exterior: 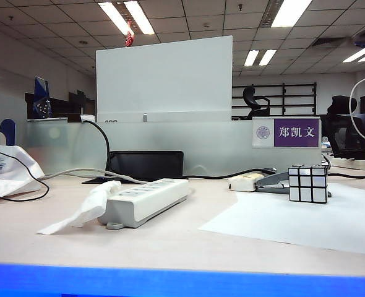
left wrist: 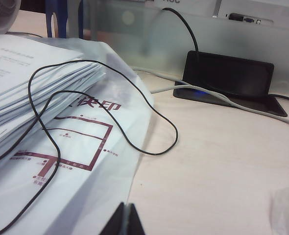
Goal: Press the button on the power strip.
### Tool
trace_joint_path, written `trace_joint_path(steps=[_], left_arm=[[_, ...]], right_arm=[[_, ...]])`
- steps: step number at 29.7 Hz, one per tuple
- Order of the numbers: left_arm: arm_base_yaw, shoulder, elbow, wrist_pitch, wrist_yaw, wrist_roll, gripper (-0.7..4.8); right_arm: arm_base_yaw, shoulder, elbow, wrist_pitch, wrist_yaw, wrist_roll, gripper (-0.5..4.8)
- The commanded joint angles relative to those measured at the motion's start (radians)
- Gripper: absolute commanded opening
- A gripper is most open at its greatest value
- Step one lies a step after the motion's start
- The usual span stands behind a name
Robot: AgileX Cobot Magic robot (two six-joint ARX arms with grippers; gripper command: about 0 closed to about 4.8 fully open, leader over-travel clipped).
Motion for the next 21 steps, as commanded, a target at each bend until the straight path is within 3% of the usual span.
trace_joint_path(steps=[1,9,14,17,21], left_arm=[[0.001,-0.001,0.001,0.013,-0.002,0.0,-0.05],[0.001,-0.001,0.001,0.013,-0.002,0.0,-0.05],[0.001,-0.002,0.001,0.013,0.0,0.0,-0.05],[0.001,-0.002,0.001,0.013,0.001,0.0,-0.05],[0.001,-0.002,0.001,0.013,0.001,0.0,-0.05]], right_arm=[[0.001,0.0,0.003,0.01,-0.004,-0.003,0.0],[0.002,-0.01,0.002,0.009,-0.004,-0.004,0.0],[-0.005,-0.087,0.0,-0.027,0.098,-0.256,-0.01],[0.002,-0.157,0.0,-0.126,0.254,-0.331,0.0],[0.002,-0.307,0.0,-0.338,0.554,-0.396,0.0]])
